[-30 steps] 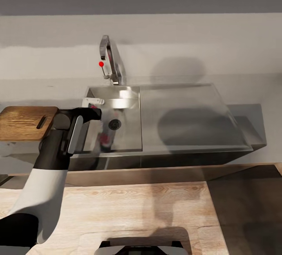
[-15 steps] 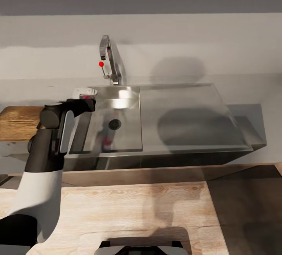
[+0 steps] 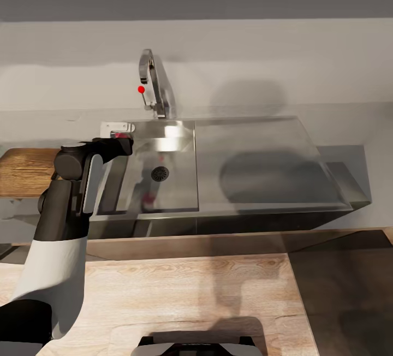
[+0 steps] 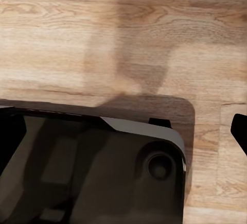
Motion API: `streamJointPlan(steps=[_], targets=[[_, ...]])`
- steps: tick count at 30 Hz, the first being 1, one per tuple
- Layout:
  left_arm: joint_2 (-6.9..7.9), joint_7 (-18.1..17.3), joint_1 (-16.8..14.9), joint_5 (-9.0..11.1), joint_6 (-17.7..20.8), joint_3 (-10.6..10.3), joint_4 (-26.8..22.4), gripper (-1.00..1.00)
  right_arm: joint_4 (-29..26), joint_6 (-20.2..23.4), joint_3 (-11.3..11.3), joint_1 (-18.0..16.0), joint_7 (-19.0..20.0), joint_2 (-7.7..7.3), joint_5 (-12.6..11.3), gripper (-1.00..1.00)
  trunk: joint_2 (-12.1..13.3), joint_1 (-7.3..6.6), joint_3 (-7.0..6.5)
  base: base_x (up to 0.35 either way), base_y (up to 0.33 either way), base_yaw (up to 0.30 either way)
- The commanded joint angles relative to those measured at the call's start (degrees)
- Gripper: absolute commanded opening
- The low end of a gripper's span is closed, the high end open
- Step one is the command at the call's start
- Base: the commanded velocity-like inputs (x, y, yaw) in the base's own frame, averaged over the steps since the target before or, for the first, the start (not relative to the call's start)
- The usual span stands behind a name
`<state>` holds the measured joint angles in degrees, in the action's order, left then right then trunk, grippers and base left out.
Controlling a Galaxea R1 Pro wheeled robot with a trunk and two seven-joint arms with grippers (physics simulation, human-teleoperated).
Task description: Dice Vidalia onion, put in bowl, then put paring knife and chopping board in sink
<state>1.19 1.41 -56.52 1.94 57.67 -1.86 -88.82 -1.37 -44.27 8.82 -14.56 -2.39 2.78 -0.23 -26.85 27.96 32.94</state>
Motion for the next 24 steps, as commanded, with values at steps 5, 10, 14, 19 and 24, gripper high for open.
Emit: streamJointPlan(steps=[5,10,14,19,24], targets=[[0.04,0.14,-0.04,0.17,0.25,0.19,-0.04,-1.00,0.05,-0.03,0.32,-0.03,-0.27,0.03,-0.03,1.00,-0.08,0.02,0.06,0.000,0.186,0.000],[0.04,0.15,-0.06,0.16,0.25,0.36,-0.04,-1.00,0.05,0.08,0.32,-0.03,-0.32,0.03,-0.03,1.00,-0.08,0.02,0.06,0.000,0.283,0.000],[0.04,0.15,-0.07,0.17,0.25,0.37,-0.04,-1.00,0.05,0.13,0.32,-0.03,-0.33,0.03,-0.03,1.00,-0.08,0.02,0.06,0.000,0.301,0.000],[0.11,0.16,-0.07,0.15,0.25,0.39,-0.04,-1.00,0.05,0.15,0.32,-0.03,-0.33,0.03,-0.03,1.00,-0.08,0.02,0.06,0.000,0.302,0.000],[0.13,0.14,-0.05,0.16,0.25,0.38,-0.04,-1.00,0.05,0.15,0.32,-0.03,-0.34,0.03,-0.03,1.00,-0.08,0.02,0.06,0.000,0.302,0.000]])
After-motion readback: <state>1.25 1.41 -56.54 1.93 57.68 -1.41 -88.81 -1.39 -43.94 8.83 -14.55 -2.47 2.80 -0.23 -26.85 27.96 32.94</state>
